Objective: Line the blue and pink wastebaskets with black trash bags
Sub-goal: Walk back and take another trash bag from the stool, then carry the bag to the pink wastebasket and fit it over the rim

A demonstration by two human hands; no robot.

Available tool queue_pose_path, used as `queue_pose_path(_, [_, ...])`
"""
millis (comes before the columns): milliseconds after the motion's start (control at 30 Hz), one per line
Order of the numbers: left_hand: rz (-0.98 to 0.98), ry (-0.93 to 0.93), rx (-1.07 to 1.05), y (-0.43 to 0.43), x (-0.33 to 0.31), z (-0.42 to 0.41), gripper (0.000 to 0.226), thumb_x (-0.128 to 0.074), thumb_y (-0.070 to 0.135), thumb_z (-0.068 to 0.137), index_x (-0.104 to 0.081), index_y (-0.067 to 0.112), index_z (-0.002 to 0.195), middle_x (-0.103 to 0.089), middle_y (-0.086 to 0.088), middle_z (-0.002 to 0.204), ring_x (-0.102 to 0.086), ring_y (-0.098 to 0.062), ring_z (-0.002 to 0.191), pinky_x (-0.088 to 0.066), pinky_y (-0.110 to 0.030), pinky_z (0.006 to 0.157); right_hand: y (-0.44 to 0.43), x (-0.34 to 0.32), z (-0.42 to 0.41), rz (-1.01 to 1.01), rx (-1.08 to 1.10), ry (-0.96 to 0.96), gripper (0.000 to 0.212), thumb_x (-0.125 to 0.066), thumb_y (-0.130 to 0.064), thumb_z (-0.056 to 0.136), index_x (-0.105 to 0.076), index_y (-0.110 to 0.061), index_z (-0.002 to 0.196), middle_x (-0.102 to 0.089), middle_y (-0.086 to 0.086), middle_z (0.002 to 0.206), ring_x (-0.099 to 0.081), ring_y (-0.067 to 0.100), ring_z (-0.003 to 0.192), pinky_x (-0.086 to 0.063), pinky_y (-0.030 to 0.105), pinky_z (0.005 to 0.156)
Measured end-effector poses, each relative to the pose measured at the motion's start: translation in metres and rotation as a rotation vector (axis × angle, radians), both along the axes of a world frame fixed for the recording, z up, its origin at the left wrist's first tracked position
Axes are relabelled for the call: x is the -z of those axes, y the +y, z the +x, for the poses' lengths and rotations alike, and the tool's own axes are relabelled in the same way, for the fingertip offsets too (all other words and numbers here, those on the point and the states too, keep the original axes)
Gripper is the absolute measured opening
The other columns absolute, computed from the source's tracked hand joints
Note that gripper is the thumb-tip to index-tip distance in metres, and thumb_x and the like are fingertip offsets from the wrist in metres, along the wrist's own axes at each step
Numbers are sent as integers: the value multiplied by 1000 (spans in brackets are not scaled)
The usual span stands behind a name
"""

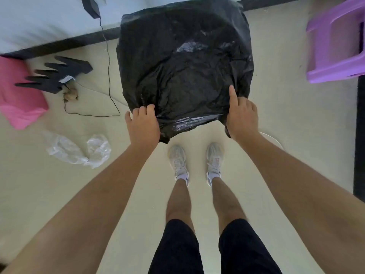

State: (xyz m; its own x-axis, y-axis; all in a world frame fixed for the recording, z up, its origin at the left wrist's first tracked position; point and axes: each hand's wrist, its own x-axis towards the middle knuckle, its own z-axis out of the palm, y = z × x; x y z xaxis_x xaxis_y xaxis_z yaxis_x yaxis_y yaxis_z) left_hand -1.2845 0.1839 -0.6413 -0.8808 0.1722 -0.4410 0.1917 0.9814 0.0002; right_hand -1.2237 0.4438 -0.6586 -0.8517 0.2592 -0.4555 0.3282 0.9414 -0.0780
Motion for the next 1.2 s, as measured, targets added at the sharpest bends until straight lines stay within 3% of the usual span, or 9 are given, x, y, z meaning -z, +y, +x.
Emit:
queue_pose_path(100, [95, 37, -26, 3, -25, -19, 24, -49, 6, 89, -55, 7, 112, -60, -15, 102, -55, -38, 93, -40, -44, 82, 13, -23, -15, -48, 53, 41, 56, -53, -6, 90, -39, -13, 145, -58, 16, 116, -55, 37, 102, -43, 45, 87])
queue_pose_path(200, [204, 142, -104, 15, -76, -47, 24, -44, 0, 89, -53, 5, 111, -57, -18, 102, -56, -41, 85, -39, -43, 69, 25, -72, -43, -100, 102, 144, 44, -44, -15, 96, -47, -14, 140, -57, 17, 120, -54, 38, 102, -45, 45, 80])
queue_pose_path(367, [301, 229, -219, 53, -172, -101, 18, -38, 3, 92, -45, 7, 108, -62, -15, 83, -58, -39, 76, -47, -48, 75, 47, -168, -95, -75, 107, 329, 45, -43, -14, 94, -48, -15, 138, -58, 16, 115, -55, 38, 98, -46, 44, 75])
queue_pose_path(567, [520, 349, -192, 103, -273, -126, 17, -34, 18, 97, -43, 9, 109, -54, -11, 85, -55, -36, 79, -45, -48, 70, 76, -287, -80, 37, 215, 463, 51, -51, -5, 85, -48, -12, 135, -53, 17, 113, -55, 37, 94, -47, 42, 67])
queue_pose_path(700, [716, 362, 217, 150, -325, -92, 50, -54, 51, 89, -48, 7, 111, -59, -10, 99, -55, -34, 92, -45, -47, 84, 105, -351, 0, 150, 419, 478, 53, -54, -4, 83, -45, -13, 135, -50, 16, 116, -56, 38, 94, -47, 41, 63])
queue_pose_path(800, [704, 328, 617, 195, -354, -52, 59, -73, 26, 74, -49, 1, 121, -59, -15, 107, -55, -38, 97, -42, -48, 85, 125, -391, 85, 251, 633, 454, 52, -56, -4, 83, -43, -14, 133, -52, 14, 115, -56, 35, 97, -48, 42, 70])
queue_pose_path(900, [684, 286, 926, 247, -387, 11, 61, -67, 5, 68, -47, -1, 126, -57, -19, 107, -54, -40, 98, -39, -50, 85, 135, -424, 190, 319, 898, 401, 49, -55, -5, 87, -40, -15, 133, -52, 13, 117, -56, 32, 95, -44, 38, 68])
queue_pose_path(1033, [713, 229, 1243, 311, -431, 119, 50, -57, 0, 79, -46, 8, 127, -57, -12, 110, -53, -33, 102, -41, -45, 88, 115, -464, 349, 410, 1199, 326, 46, -52, 0, 87, -42, -16, 130, -55, 11, 108, -56, 30, 73, -40, 36, 61])
queue_pose_path(1200, [846, 202, 1595, 351, -482, 302, 49, -54, -4, 80, -51, 14, 125, -64, -8, 105, -56, -32, 99, -41, -42, 83, 28, -507, 550, 596, 1383, 200, 50, -66, -1, 80, -49, -21, 122, -49, 5, 117, -62, 28, 82, -43, 34, 59])
